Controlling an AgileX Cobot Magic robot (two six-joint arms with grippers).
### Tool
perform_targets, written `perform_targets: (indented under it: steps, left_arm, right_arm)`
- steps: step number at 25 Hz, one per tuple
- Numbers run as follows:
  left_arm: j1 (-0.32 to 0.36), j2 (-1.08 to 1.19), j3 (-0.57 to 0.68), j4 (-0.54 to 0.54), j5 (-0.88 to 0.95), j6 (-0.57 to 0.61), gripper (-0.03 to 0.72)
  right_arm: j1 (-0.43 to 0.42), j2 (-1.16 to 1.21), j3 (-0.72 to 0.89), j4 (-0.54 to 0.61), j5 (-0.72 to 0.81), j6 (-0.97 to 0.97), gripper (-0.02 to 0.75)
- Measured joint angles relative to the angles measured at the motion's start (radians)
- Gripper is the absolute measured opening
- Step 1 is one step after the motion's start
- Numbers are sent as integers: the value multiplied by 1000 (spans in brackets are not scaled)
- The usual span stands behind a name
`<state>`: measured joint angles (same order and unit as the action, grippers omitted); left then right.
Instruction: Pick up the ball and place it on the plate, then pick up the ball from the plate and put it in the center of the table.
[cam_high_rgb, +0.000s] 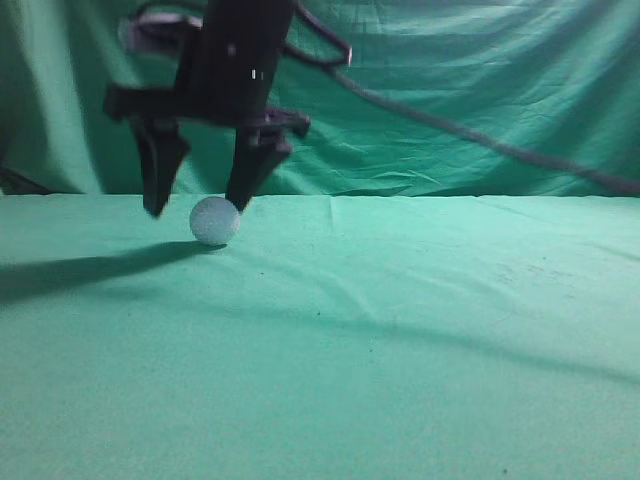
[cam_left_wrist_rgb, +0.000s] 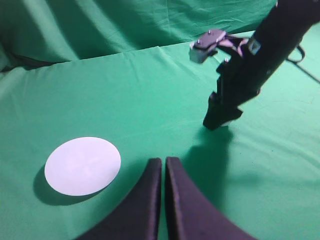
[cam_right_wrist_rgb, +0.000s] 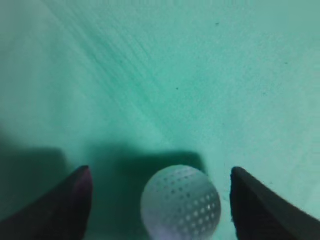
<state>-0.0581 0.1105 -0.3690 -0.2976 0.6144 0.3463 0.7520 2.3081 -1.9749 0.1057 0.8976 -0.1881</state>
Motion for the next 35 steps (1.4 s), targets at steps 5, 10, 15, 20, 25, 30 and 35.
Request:
perform_targets:
  steps: [5, 10, 15, 20, 25, 30, 35]
  left_arm:
    - [0, 0, 0, 0, 0, 0, 0]
    - [0, 0, 7, 0, -20, 0, 0]
    - [0, 0, 80, -21, -92, 0, 0]
    - [0, 0, 144, -93, -151, 0, 0]
    - [0, 0, 192, -105, -153, 0, 0]
    - [0, 0, 201, -134, -190, 0, 0]
    - [0, 0, 201, -157, -203, 0, 0]
  right_arm:
    - [0, -114, -118, -74, 180, 39, 496]
    - [2, -294, -150, -227, 325, 157, 183]
    - [4, -478, -150, -325, 359, 229, 57]
    - [4, -678, -24, -337, 364, 242, 57]
    - [4, -899, 234, -337, 351, 263, 57]
    - [4, -1148, 525, -333, 211, 269, 57]
    - [4, -1366, 823, -306, 54, 284, 57]
